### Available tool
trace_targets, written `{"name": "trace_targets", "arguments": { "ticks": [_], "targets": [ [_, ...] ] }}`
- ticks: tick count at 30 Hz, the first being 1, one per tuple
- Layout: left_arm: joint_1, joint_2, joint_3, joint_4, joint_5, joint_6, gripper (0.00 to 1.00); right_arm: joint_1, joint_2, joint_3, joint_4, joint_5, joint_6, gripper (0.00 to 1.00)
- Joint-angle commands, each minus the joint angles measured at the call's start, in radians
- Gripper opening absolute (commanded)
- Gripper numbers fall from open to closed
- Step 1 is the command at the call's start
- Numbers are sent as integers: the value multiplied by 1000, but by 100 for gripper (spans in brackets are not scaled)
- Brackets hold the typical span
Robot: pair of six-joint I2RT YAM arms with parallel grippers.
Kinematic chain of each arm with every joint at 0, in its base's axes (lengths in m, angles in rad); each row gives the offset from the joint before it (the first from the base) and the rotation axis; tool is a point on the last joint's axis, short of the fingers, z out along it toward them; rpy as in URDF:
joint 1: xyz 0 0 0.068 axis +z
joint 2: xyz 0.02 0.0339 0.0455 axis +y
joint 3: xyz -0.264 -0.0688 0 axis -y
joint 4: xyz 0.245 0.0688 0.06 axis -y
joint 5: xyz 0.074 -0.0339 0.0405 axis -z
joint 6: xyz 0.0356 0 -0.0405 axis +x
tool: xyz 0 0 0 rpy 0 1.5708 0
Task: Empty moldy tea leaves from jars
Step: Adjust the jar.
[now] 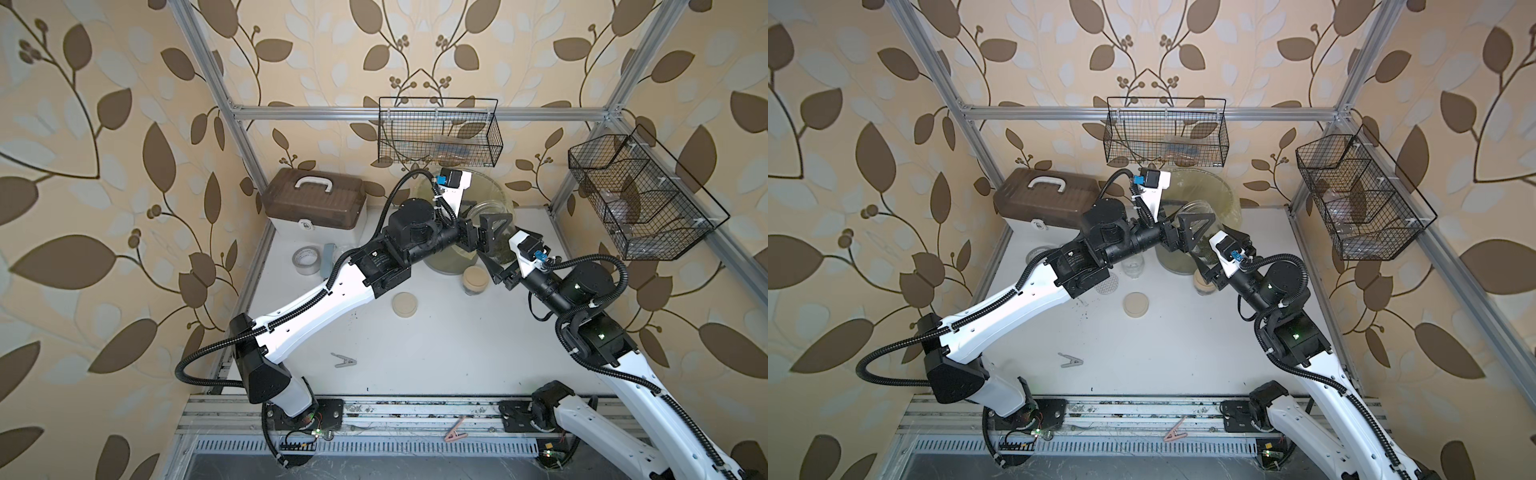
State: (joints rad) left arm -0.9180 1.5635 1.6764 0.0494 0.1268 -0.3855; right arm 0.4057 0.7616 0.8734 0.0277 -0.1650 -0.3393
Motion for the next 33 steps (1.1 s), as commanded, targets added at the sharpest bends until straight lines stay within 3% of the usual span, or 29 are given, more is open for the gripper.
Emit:
{"name": "trace_targets", "arguments": {
  "ticks": [1, 9, 12, 15, 17, 23, 27, 33],
  "targets": [
    [-13, 13, 45, 46, 6, -23, 97, 5, -11, 53, 93, -21, 11, 25],
    [-13, 33, 40, 15, 7, -96, 93, 7, -12, 53, 97, -18, 13, 26],
    [-13, 36, 48, 11, 7, -103, 82, 7, -11, 50, 97, -18, 11, 26],
    [-13, 43, 62, 15, -2, -130, 65, 6, -10, 49, 99, -15, 13, 30],
    [-13, 50, 78, 16, -12, -164, 58, 7, -10, 46, 103, -17, 17, 39],
    [-12, 75, 118, 51, -69, -317, 47, 5, -24, -6, 231, -21, 59, 86],
    [-2, 77, 137, 75, -98, -393, 42, -12, -6, -34, 344, -61, 96, 100],
    [15, 63, 141, 112, -109, -464, 39, -62, 27, -78, 553, -170, 184, 100]
  ]
}}
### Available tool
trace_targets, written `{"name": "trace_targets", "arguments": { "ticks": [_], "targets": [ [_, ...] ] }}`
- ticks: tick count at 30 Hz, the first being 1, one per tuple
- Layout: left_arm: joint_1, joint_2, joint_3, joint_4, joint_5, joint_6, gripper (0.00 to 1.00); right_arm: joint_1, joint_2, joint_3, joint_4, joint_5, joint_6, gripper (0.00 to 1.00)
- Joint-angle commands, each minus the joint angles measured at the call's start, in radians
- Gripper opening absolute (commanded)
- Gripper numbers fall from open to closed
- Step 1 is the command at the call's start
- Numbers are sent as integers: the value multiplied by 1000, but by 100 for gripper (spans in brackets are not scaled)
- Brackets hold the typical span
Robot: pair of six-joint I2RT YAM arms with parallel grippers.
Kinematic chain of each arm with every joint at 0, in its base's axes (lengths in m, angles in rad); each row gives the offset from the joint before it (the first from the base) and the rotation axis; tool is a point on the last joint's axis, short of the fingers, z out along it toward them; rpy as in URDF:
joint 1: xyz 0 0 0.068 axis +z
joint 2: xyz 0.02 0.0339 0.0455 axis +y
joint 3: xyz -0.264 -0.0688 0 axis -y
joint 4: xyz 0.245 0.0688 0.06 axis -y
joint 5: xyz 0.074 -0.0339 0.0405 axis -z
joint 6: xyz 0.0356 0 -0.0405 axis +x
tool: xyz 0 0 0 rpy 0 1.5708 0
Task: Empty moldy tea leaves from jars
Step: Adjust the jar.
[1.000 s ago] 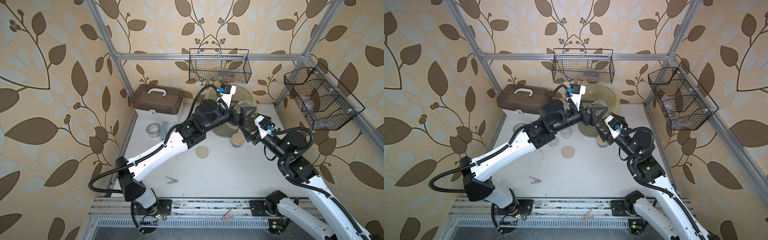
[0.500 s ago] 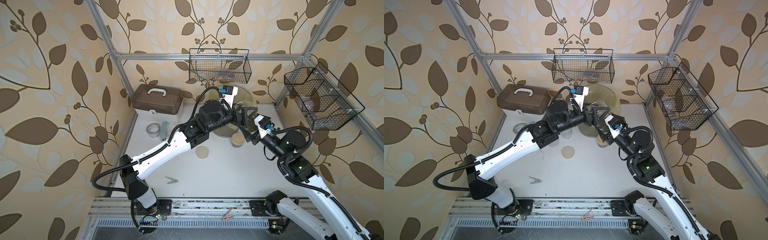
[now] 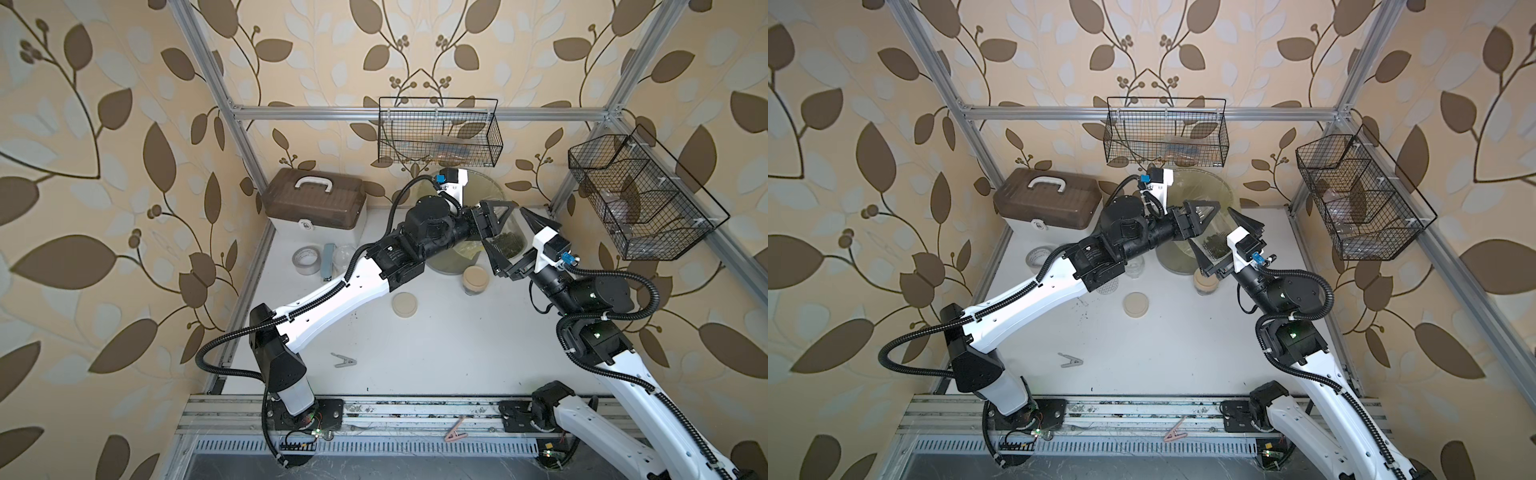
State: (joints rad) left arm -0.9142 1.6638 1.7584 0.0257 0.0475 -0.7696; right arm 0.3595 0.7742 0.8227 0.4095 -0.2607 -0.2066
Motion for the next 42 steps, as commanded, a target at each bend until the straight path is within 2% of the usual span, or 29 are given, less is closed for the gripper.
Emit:
{"name": "trace_targets", "arguments": {
  "ticks": [1, 6, 15, 21, 27, 37, 42],
  "targets": [
    [14, -40, 59, 141, -30, -86, 39, -23, 21, -29, 195, -93, 61, 100],
    [21, -51, 58, 141, -31, -103, 38, -39, 58, -56, 321, -158, 115, 97],
    [29, -68, 60, 146, -20, -126, 37, -77, 100, -111, 410, -148, 130, 95],
    [32, -77, 67, 146, -5, -163, 37, -132, 118, -111, 438, -191, 160, 93],
    [32, -87, 67, 142, -6, -179, 37, -136, 143, -126, 427, -270, 140, 92],
    [32, -99, 62, 131, -5, -188, 37, -135, 192, -117, 456, -270, 128, 88],
    [33, -103, 58, 128, -5, -193, 37, -136, 200, -106, 458, -272, 125, 82]
  ]
}}
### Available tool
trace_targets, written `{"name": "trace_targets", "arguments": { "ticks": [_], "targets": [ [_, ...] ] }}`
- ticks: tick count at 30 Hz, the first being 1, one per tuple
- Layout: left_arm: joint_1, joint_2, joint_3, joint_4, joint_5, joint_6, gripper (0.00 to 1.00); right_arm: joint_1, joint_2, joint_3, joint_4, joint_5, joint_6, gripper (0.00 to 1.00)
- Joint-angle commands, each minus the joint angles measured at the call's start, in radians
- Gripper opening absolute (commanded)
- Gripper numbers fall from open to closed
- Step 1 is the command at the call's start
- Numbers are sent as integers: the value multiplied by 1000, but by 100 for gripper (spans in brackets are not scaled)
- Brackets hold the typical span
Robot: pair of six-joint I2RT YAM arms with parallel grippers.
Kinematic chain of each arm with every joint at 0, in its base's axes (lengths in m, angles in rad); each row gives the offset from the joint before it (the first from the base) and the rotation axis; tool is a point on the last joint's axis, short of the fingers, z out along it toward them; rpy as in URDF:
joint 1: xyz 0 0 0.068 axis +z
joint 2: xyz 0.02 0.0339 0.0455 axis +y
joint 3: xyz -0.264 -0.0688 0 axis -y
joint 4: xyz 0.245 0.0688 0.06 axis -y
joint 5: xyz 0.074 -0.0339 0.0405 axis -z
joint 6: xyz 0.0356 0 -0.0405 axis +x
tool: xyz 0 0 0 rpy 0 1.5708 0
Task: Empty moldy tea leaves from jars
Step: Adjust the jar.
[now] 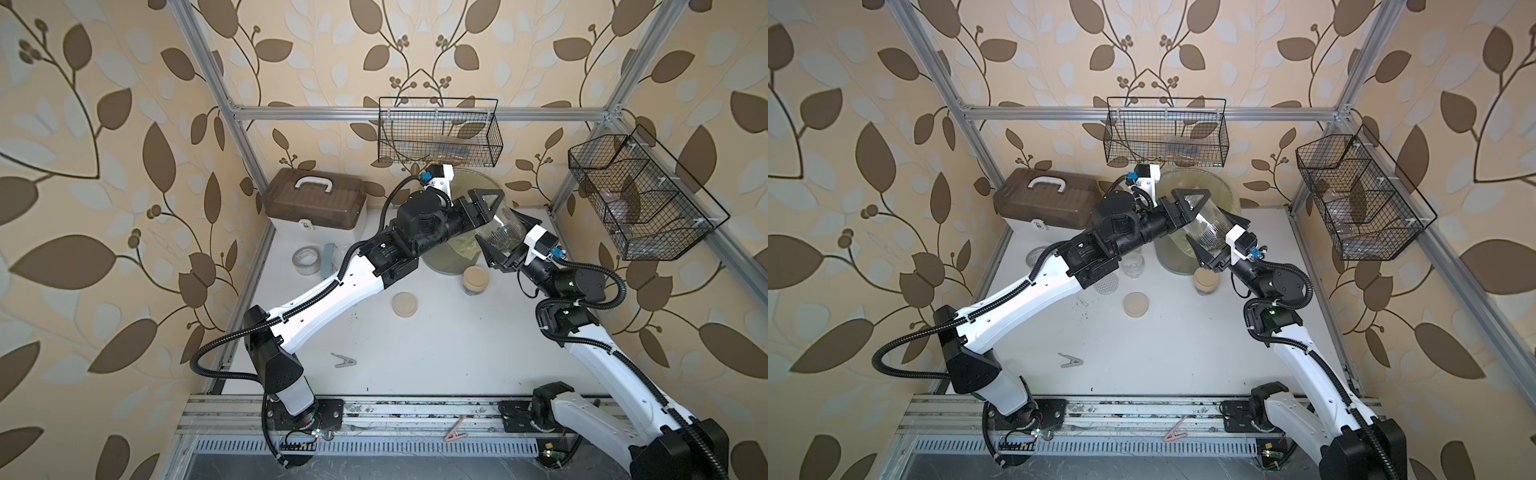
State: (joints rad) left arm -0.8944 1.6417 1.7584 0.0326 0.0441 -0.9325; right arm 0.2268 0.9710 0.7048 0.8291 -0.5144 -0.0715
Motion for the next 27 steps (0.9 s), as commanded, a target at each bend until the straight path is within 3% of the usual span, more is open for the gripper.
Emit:
{"name": "trace_targets", "arguments": {
  "ticks": [1, 6, 8, 10, 12, 15, 21, 27],
  "targets": [
    [14, -82, 55, 122, -2, -32, 37, -3, 7, 13, 41, -20, -8, 81],
    [15, -80, 46, 125, -3, -40, 38, -3, 9, 34, 42, -30, 2, 72],
    [18, -80, 46, 124, -2, -40, 43, -3, 9, 46, 30, -40, 5, 66],
    [20, -83, 40, 125, -8, -31, 59, -3, 10, 67, -4, -39, 6, 57],
    [20, -92, 33, 125, -23, 4, 82, -1, 8, 99, -79, -9, 4, 50],
    [20, -121, 8, 127, -72, 73, 97, 3, -4, 105, -103, 26, -14, 43],
    [36, -175, -21, 138, -120, 171, 99, 8, -17, 138, -146, 69, -40, 30],
    [55, -196, 2, 69, -130, 236, 99, 8, -13, 176, -186, 92, -49, 23]
  ]
}}
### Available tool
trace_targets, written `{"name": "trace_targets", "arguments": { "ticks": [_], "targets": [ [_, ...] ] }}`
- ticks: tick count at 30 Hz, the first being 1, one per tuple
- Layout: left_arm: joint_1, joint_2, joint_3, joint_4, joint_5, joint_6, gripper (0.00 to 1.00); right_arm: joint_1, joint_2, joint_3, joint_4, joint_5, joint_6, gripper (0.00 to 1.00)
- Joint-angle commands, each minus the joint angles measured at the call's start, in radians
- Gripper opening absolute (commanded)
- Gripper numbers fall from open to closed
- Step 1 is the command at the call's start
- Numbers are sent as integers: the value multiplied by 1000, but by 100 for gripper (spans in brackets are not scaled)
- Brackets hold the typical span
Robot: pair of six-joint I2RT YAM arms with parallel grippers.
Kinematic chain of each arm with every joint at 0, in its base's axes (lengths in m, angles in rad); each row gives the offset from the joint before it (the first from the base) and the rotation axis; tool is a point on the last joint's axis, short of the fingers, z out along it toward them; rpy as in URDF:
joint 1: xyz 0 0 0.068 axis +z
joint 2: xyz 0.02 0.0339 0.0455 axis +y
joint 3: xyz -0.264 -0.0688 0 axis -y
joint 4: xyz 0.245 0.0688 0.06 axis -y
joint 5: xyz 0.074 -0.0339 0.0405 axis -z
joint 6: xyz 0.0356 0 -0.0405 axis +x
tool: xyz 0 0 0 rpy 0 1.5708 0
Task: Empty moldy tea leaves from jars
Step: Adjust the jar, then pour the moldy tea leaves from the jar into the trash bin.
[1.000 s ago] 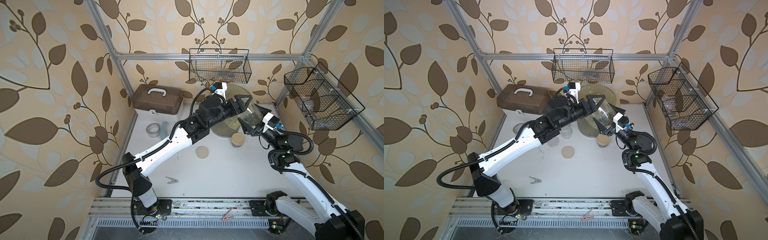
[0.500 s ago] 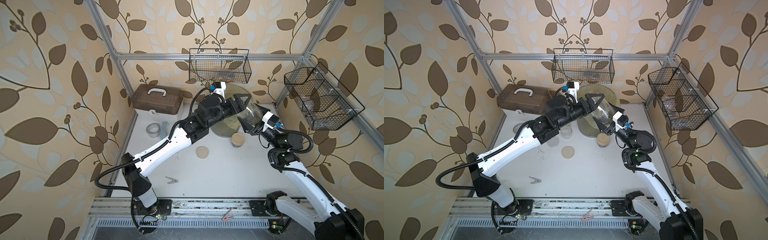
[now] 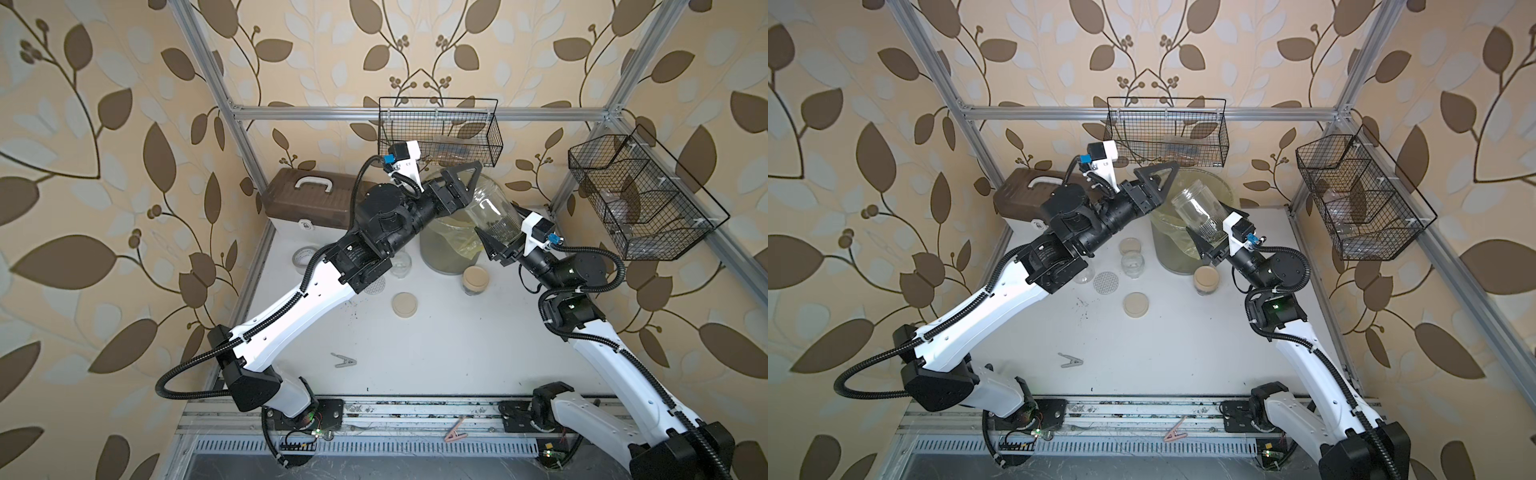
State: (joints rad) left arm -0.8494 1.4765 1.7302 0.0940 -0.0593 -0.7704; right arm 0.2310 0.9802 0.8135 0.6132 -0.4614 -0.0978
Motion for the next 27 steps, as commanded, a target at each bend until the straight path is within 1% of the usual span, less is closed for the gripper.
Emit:
{"name": "trace_targets", "arguments": {
  "ticks": [1, 4, 9, 15, 18, 21, 23, 27],
  "targets": [
    [10, -30, 32, -5, -34, 89, 99, 4, -22, 73, 20, 43, -22, 23],
    [12, -70, 39, -52, -48, 151, 99, 2, -13, 126, -82, 60, -35, 21],
    [12, -80, 91, -224, -42, 346, 99, -8, 20, 221, -277, 83, -48, 21],
    [12, -99, 102, -330, -57, 543, 99, -19, 104, 363, -504, 110, -39, 21],
    [13, -106, 105, -379, -110, 605, 99, -20, 139, 411, -559, 113, -29, 21],
    [13, -111, 98, -396, -153, 640, 99, -21, 172, 424, -587, 123, -19, 20],
    [16, -112, 94, -401, -167, 659, 99, -21, 196, 463, -609, 130, -13, 20],
    [25, -103, 92, -419, -180, 704, 99, -21, 246, 491, -630, 153, 1, 20]
  ]
}}
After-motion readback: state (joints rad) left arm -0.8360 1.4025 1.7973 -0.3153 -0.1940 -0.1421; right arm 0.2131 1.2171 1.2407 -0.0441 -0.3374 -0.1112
